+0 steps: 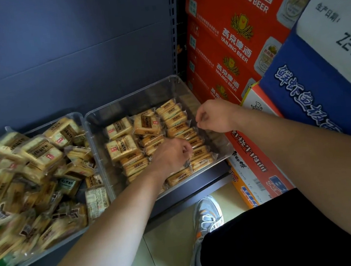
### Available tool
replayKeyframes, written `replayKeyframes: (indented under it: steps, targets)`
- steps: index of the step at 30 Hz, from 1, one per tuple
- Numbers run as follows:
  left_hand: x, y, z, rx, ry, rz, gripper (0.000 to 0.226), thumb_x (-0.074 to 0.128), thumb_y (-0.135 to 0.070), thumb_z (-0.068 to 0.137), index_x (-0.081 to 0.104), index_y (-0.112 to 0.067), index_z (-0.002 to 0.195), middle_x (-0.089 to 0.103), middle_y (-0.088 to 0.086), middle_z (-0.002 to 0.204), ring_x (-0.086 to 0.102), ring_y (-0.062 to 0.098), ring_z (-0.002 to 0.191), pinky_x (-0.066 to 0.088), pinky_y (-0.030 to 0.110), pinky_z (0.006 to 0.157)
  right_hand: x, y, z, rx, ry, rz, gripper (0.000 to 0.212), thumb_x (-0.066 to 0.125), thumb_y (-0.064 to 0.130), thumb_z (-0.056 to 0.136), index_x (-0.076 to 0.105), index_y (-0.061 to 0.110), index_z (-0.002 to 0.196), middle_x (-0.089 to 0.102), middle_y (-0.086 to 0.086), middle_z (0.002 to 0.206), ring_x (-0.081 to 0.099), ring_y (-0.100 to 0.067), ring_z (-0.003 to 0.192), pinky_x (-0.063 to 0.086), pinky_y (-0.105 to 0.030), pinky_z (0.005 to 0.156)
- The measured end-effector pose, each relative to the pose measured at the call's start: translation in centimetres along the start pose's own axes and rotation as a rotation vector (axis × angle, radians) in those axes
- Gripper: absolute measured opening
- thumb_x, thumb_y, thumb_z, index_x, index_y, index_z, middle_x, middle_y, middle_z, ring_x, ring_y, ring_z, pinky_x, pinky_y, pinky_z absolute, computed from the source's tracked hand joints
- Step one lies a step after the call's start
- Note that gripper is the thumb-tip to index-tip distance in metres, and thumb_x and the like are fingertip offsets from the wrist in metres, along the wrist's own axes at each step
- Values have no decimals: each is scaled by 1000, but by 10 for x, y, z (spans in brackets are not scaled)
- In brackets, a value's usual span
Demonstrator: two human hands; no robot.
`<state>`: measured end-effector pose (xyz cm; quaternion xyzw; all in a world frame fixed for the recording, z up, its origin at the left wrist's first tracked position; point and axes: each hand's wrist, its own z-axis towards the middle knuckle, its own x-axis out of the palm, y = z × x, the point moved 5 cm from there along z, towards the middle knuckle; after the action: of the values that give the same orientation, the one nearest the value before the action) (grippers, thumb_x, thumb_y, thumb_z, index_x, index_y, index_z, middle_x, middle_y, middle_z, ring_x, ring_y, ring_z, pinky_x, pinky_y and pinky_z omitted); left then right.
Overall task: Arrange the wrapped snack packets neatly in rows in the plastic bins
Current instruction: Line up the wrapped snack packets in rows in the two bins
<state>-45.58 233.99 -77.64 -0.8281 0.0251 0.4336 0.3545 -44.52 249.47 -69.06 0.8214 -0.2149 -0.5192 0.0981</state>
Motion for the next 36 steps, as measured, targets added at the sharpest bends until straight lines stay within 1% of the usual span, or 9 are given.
replayKeyframes:
  steps: [6,13,15,19,21,24,28,32,36]
  targets:
    - [-77,16,-43,9,-14,57,7,66,-36,96,69,-36,102,69,-16,108,64,7,100,53,34,91,0,43,9,-96,-32,-49,15,61,25,98,74,21,106,64,3,103,62,-19,102,53,-34,93]
    - [-169,81,-141,-191,-109,247,13,60,-41,99,69,-38,108,64,-18,110,61,7,97,49,32,84,30,102,44,-220,71,-219,41,61,32,95,57,26,136,53,-3,122,57,-28,116,48,-38,98]
    - [-181,100,-161,-237,-110,184,14,61,-41,98,69,-37,109,65,-17,110,60,2,95,46,28,80,36,111,55,-225,69,-267,51,61,34,94,48,28,143,46,-3,124,55,-32,119,47,-40,96]
    - [-199,138,-181,-319,-133,107,18,63,-44,97,67,-36,113,63,-15,119,60,4,101,45,29,85,50,126,68,-190,168,-317,94,65,48,91,8,28,162,23,-3,165,29,-32,148,34,-43,114]
    - [-206,157,-190,-375,-160,94,12,63,-46,96,65,-43,107,63,-15,123,61,8,106,48,38,96,53,139,71,-214,208,-304,82,65,52,89,27,28,158,36,-5,155,38,-31,141,39,-41,112]
    - [-215,176,-205,-407,-223,48,5,67,-41,95,67,-42,100,67,-12,118,63,8,101,48,41,100,56,155,68,-228,223,-433,40,59,51,91,66,25,120,62,-2,120,59,-23,105,53,-38,90]
    - [-227,187,-217,-412,-281,-5,8,66,-31,97,69,-34,104,67,-11,117,59,4,81,45,35,84,41,195,56,-295,-19,-410,17,57,42,93,69,29,93,67,4,97,62,-20,90,54,-38,77]
    - [-231,196,-221,-438,-293,0,15,69,-25,95,67,-33,107,66,-12,124,61,13,115,43,45,108,53,263,45,-535,-67,-131,20,61,36,95,68,30,112,65,7,109,60,-17,101,53,-41,90]
    - [-232,204,-226,-444,-326,-35,19,71,-25,93,68,-32,111,66,-15,123,63,12,114,44,45,110,102,295,56,-570,92,-356,49,63,46,92,54,26,136,56,0,128,55,-22,118,45,-45,103]
